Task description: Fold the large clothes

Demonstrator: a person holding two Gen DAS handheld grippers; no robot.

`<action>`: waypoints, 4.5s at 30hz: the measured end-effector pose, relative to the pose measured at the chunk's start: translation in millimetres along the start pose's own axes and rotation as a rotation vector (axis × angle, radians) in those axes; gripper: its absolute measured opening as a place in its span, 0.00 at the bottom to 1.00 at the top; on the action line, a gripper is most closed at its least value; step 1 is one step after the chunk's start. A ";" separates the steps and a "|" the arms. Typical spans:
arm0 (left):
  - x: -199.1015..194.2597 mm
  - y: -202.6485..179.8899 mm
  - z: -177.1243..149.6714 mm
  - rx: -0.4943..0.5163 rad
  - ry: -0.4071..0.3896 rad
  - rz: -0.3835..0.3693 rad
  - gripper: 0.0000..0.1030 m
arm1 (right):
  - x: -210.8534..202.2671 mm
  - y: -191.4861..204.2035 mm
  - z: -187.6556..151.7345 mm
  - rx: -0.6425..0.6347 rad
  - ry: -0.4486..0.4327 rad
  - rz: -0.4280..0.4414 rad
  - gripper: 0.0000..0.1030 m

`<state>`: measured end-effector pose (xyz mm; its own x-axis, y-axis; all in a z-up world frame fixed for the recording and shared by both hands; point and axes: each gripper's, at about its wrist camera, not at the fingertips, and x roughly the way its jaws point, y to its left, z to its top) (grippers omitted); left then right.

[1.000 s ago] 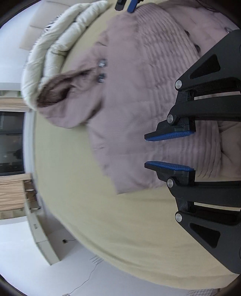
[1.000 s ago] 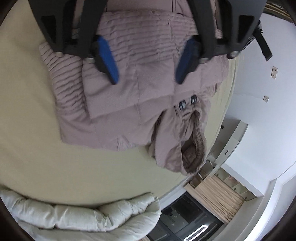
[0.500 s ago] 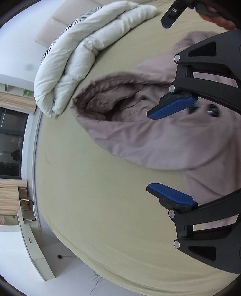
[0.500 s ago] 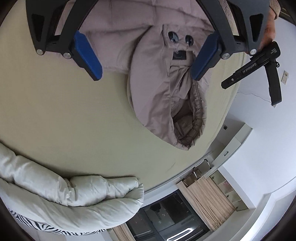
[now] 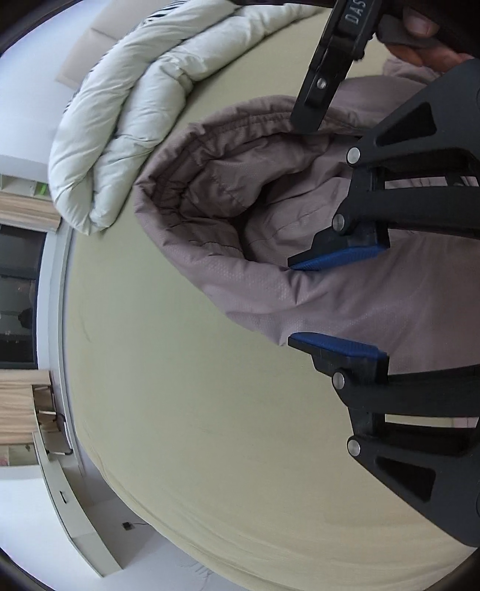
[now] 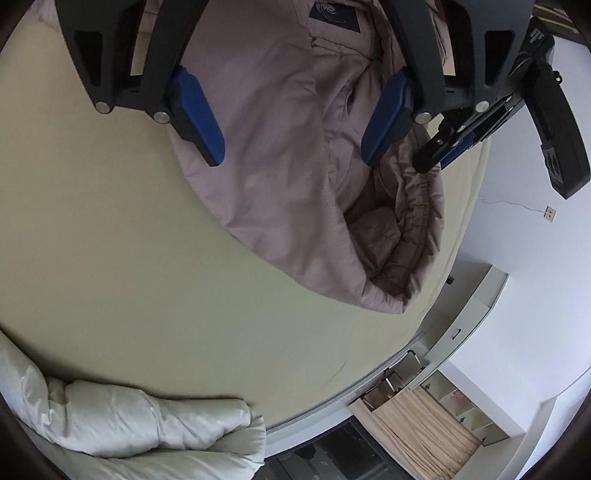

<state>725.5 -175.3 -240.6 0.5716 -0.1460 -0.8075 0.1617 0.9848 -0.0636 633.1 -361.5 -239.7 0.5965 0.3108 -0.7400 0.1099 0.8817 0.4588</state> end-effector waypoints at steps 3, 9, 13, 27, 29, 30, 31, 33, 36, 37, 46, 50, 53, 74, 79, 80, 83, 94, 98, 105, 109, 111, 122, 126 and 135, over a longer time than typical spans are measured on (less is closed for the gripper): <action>4.4 2.3 -5.3 0.014 0.014 0.004 0.11 | 13.1 11.0 -1.4 -0.074 0.033 -0.097 0.41; -18.2 18.7 -24.4 -0.018 -0.039 -0.029 0.04 | -20.3 14.4 -7.7 -0.097 -0.020 -0.108 0.11; -72.1 30.2 -47.4 -0.014 -0.118 -0.066 0.03 | -83.5 18.1 -31.3 -0.121 -0.130 -0.054 0.11; -255.7 27.6 -260.7 0.004 -0.211 -0.235 0.03 | -248.1 -33.9 -261.4 -0.016 -0.226 0.076 0.07; -250.7 24.7 -300.0 -0.008 -0.140 -0.229 0.03 | -242.1 -54.7 -289.6 0.049 -0.166 0.025 0.09; -249.5 24.2 -322.2 -0.018 -0.096 -0.229 0.03 | -240.3 -63.2 -301.2 0.071 -0.141 0.001 0.11; -251.8 25.1 -337.3 -0.036 -0.077 -0.236 0.03 | -240.5 -70.7 -312.6 0.103 -0.121 -0.008 0.15; -263.2 27.4 -355.9 -0.058 -0.073 -0.246 0.03 | -249.6 -80.9 -328.3 0.156 -0.113 0.006 0.25; -286.4 24.4 -344.6 -0.031 -0.141 -0.229 0.03 | -271.6 -75.0 -320.9 0.152 -0.187 0.020 0.68; -294.6 21.4 -335.4 -0.015 -0.172 -0.220 0.03 | -281.3 -66.1 -313.4 0.135 -0.232 0.030 0.74; -277.2 -5.4 -197.9 0.052 -0.278 -0.279 0.03 | -262.8 38.5 -200.1 -0.143 -0.251 0.095 0.28; -213.4 -10.8 -186.3 0.056 -0.146 -0.240 0.03 | -206.4 54.8 -168.7 -0.175 -0.168 0.080 0.28; -155.6 -0.2 -202.0 0.026 -0.025 -0.212 0.03 | -150.1 40.2 -176.1 -0.154 -0.043 0.011 0.28; -114.3 -17.2 -214.2 0.073 0.044 -0.236 0.03 | -92.9 19.9 -121.8 -0.202 -0.023 -0.115 0.29; -81.6 -17.3 -228.0 0.061 0.059 -0.233 0.03 | -62.7 -23.7 -151.8 -0.143 -0.031 -0.077 0.29; -76.8 -20.7 -225.7 0.070 0.066 -0.229 0.03 | -62.1 -24.0 -150.3 -0.145 -0.028 -0.079 0.29; -82.5 -14.4 -221.9 0.030 0.077 -0.262 0.03 | -73.6 -13.4 -145.1 -0.172 -0.007 -0.126 0.29; -160.8 13.5 -252.7 0.010 -0.041 -0.216 0.03 | -173.2 28.4 -236.4 -0.321 -0.113 -0.069 0.34; -132.7 11.8 -260.2 0.011 0.021 -0.208 0.03 | -123.1 1.3 -256.5 -0.284 -0.055 -0.066 0.34; -194.8 22.7 -260.8 -0.022 -0.094 -0.217 0.03 | -188.0 37.1 -264.0 -0.318 -0.177 -0.069 0.47; -223.2 27.0 -276.0 -0.024 -0.121 -0.209 0.03 | -194.6 64.2 -279.3 -0.371 -0.194 -0.035 0.47; -227.2 32.3 -287.3 -0.032 -0.099 -0.204 0.03 | -162.6 62.8 -281.1 -0.386 -0.101 -0.067 0.48; -331.9 127.6 -400.6 -0.146 -0.052 -0.137 0.04 | -254.5 57.7 -299.1 -0.302 -0.231 -0.019 0.95; -384.0 165.8 -454.5 -0.187 -0.038 -0.073 0.21 | -316.0 27.6 -339.1 -0.219 -0.273 0.041 0.99; -448.7 191.9 -566.6 -0.160 0.105 -0.035 0.89 | -393.6 -62.6 -464.8 0.005 -0.144 -0.064 0.99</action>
<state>44.2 132.5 -222.8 0.4793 -0.1778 -0.8595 0.0454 0.9830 -0.1780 21.9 -374.0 -205.7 0.6959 0.2001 -0.6897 0.1545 0.8962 0.4159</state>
